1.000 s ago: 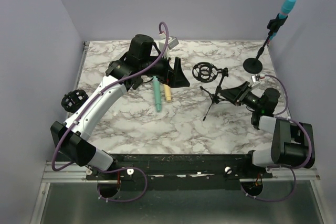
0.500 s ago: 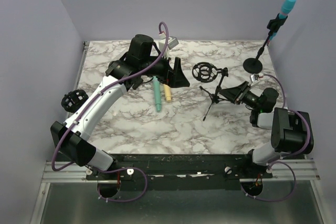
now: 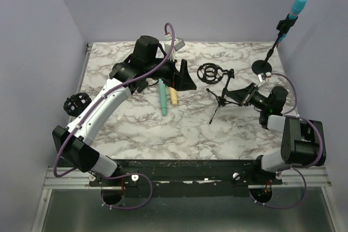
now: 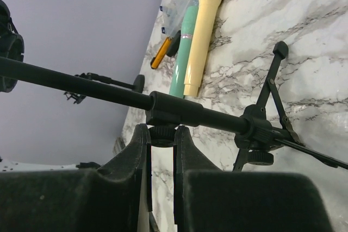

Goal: Remove the microphone from the stand

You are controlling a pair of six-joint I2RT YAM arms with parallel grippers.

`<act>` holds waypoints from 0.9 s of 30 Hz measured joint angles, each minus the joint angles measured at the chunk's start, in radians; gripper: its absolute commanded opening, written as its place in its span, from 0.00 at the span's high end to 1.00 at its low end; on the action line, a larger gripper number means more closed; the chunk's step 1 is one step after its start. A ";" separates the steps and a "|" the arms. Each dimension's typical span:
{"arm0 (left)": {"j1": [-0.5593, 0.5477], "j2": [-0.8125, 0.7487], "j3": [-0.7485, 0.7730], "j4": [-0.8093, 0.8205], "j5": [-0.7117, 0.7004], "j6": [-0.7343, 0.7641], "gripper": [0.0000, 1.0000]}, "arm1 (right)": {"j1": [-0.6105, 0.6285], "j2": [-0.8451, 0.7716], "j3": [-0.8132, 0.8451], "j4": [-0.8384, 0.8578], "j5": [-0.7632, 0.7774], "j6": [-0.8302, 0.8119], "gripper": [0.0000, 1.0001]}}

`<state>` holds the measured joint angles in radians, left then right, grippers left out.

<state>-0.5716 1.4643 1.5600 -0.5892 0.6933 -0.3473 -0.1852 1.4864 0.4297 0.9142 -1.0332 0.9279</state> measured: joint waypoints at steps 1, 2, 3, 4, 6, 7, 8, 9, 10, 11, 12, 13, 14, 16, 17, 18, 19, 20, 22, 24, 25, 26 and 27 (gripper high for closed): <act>0.000 0.000 0.000 0.000 0.000 0.000 0.11 | 0.009 -0.013 0.003 -0.027 0.013 -0.021 0.99; 0.000 0.000 0.000 0.000 0.000 0.000 0.11 | 0.023 -0.025 0.008 -0.051 0.027 -0.042 0.99; 0.000 0.000 0.000 0.000 -0.001 0.000 0.10 | 0.039 -0.035 0.013 -0.069 0.042 -0.062 0.99; 0.000 0.000 0.000 0.000 -0.001 0.000 0.10 | 0.059 -0.044 0.019 -0.084 0.059 -0.080 0.99; 0.000 0.000 0.000 0.001 -0.002 -0.001 0.10 | 0.100 -0.059 0.027 -0.103 0.097 -0.107 0.99; 0.000 0.000 0.000 0.002 -0.003 -0.001 0.10 | 0.122 -0.064 0.031 -0.108 0.117 -0.120 0.99; 0.000 0.000 -0.001 0.004 -0.005 -0.001 0.10 | 0.143 -0.068 0.034 -0.114 0.138 -0.130 0.99; 0.000 0.000 -0.002 0.005 -0.009 -0.001 0.10 | 0.163 -0.073 0.039 -0.122 0.158 -0.141 0.99; 0.001 0.000 -0.004 0.005 -0.014 -0.002 0.10 | 0.181 -0.076 0.044 -0.130 0.177 -0.152 0.99; 0.003 0.000 -0.005 0.006 -0.017 -0.002 0.10 | 0.198 -0.079 0.047 -0.135 0.192 -0.159 0.99; 0.005 -0.001 -0.009 0.009 -0.022 -0.004 0.10 | 0.210 -0.081 0.051 -0.139 0.203 -0.164 0.99; 0.010 -0.002 -0.014 0.014 -0.026 -0.009 0.10 | 0.217 -0.082 0.052 -0.141 0.210 -0.166 0.99; 0.013 -0.004 -0.019 0.018 -0.027 -0.013 0.10 | 0.220 -0.084 0.053 -0.143 0.214 -0.167 0.99; 0.020 -0.006 -0.026 0.027 -0.028 -0.021 0.10 | 0.221 -0.087 0.055 -0.153 0.223 -0.166 0.99; 0.024 -0.006 -0.032 0.034 -0.027 -0.029 0.10 | 0.221 -0.090 0.056 -0.160 0.228 -0.167 0.99; 0.029 -0.007 -0.038 0.043 -0.027 -0.037 0.10 | 0.222 -0.095 0.057 -0.171 0.235 -0.169 0.99; 0.035 -0.008 -0.045 0.053 -0.027 -0.045 0.10 | 0.224 -0.102 0.058 -0.185 0.243 -0.171 0.99; 0.040 -0.008 -0.051 0.061 -0.027 -0.051 0.10 | 0.225 -0.109 0.058 -0.198 0.254 -0.174 0.99; 0.050 -0.008 -0.071 0.082 -0.027 -0.072 0.10 | 0.227 -0.126 0.060 -0.229 0.275 -0.182 0.99; 0.061 -0.009 -0.089 0.107 -0.026 -0.090 0.10 | 0.230 -0.139 0.066 -0.263 0.292 -0.199 0.99; 0.069 -0.011 -0.099 0.128 -0.026 -0.110 0.10 | 0.230 -0.144 0.073 -0.283 0.301 -0.210 0.99; 0.075 -0.014 -0.106 0.143 -0.026 -0.123 0.10 | 0.235 -0.149 0.079 -0.304 0.313 -0.226 0.99; 0.084 -0.018 -0.119 0.162 -0.024 -0.138 0.10 | 0.238 -0.156 0.085 -0.322 0.326 -0.243 0.99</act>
<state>-0.4877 1.4460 1.4410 -0.4271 0.6693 -0.4854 0.0532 1.3308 0.5148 0.5922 -0.7071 0.6849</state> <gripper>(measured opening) 0.892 0.217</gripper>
